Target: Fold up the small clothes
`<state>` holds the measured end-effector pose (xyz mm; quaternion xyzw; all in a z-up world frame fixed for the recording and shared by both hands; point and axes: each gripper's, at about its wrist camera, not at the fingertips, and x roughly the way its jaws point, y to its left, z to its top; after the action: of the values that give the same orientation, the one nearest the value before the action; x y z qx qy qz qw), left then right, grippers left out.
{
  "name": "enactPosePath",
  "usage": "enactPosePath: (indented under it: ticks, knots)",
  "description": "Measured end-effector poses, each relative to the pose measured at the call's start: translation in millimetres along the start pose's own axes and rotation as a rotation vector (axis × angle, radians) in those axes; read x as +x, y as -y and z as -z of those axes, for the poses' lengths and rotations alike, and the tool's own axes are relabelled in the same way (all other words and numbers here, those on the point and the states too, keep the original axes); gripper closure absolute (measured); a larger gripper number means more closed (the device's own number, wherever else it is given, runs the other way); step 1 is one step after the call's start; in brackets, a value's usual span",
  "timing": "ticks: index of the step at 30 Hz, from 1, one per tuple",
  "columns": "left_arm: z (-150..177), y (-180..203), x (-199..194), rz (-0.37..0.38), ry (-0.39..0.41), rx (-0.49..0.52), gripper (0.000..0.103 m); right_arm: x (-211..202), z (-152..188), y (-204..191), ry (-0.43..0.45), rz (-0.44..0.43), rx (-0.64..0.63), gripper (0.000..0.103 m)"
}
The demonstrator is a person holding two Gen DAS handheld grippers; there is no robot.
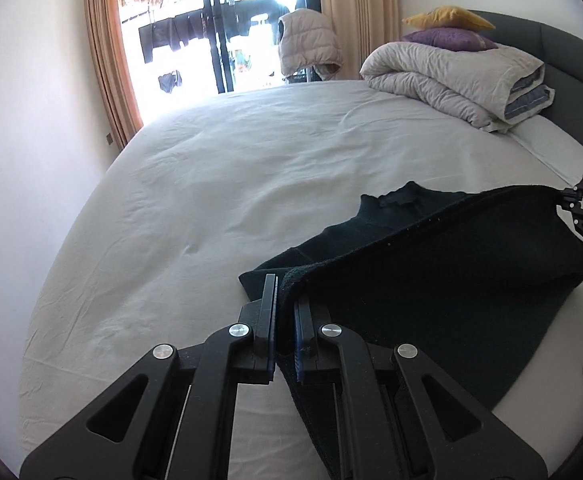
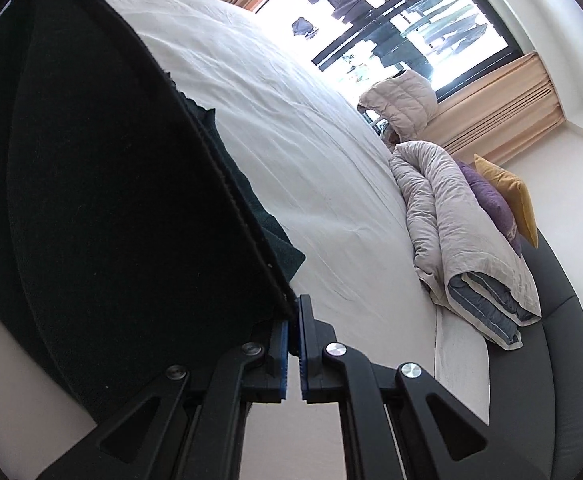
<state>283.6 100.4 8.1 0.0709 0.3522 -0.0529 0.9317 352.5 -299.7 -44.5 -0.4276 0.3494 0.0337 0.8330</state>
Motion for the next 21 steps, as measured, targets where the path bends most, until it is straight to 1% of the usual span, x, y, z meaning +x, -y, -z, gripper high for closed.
enactPosePath:
  ticks: [1,4,6,8,10,11,12,13,14,16,17,18,19,20,21]
  knots:
    - [-3.8,-1.3,16.5,-0.009,-0.024,0.011,0.098,14.0,-7.1,1.8,-0.017,-0.012,-0.001,0.099]
    - [-11.7,0.6,56.9,-0.026,-0.059,0.038,0.098,51.8,-21.4,2.5,-0.059,-0.03,-0.008,0.099]
    - [-11.6,2.6,77.2,-0.036,-0.072,0.047,0.098,75.0,-29.7,1.5,-0.083,-0.041,-0.011,0.099]
    - [-12.7,2.0,102.3,-0.045,-0.102,0.061,0.098,96.2,-35.9,1.7,-0.111,-0.068,0.002,0.099]
    - [-11.5,-2.1,125.7,-0.056,-0.127,0.057,0.097,112.0,-39.1,-6.1,-0.141,-0.087,0.007,0.099]
    - [-10.2,-3.0,136.0,-0.063,-0.139,0.058,0.094,120.8,-40.0,-7.8,-0.15,-0.087,0.01,0.097]
    - [-9.2,-4.1,143.9,-0.083,-0.141,0.059,0.094,127.3,-40.6,-8.2,-0.15,-0.08,0.02,0.095]
    - [-8.0,-4.4,148.7,-0.096,-0.135,0.051,0.094,135.0,-41.7,-5.1,-0.147,-0.073,0.038,0.088]
    - [-7.0,-8.5,152.4,-0.089,-0.134,0.034,0.094,139.8,-42.5,-1.0,-0.146,-0.071,0.07,0.085]
    - [-6.7,-16.4,162.0,-0.08,-0.151,-0.003,0.093,148.7,-46.7,8.1,-0.146,-0.081,0.139,0.084]
    - [-6.6,-18.6,164.7,-0.076,-0.157,-0.012,0.093,152.2,-48.3,11.6,-0.148,-0.077,0.162,0.072]
    - [-6.6,-19.7,165.7,-0.078,-0.155,-0.013,0.093,154.1,-48.7,16.2,-0.153,-0.056,0.194,0.061]
    - [-6.8,-19.7,163.3,-0.082,-0.15,-0.013,0.093,154.6,-46.9,23.6,-0.154,-0.028,0.24,0.037]
    - [-7.1,-20.7,159.0,-0.085,-0.137,-0.017,0.093,153.3,-43.4,34.6,-0.145,-0.022,0.303,0.021]
    - [-7.9,-21.5,153.4,-0.089,-0.125,-0.021,0.092,151.2,-36.9,47.9,-0.134,-0.034,0.375,0.016]
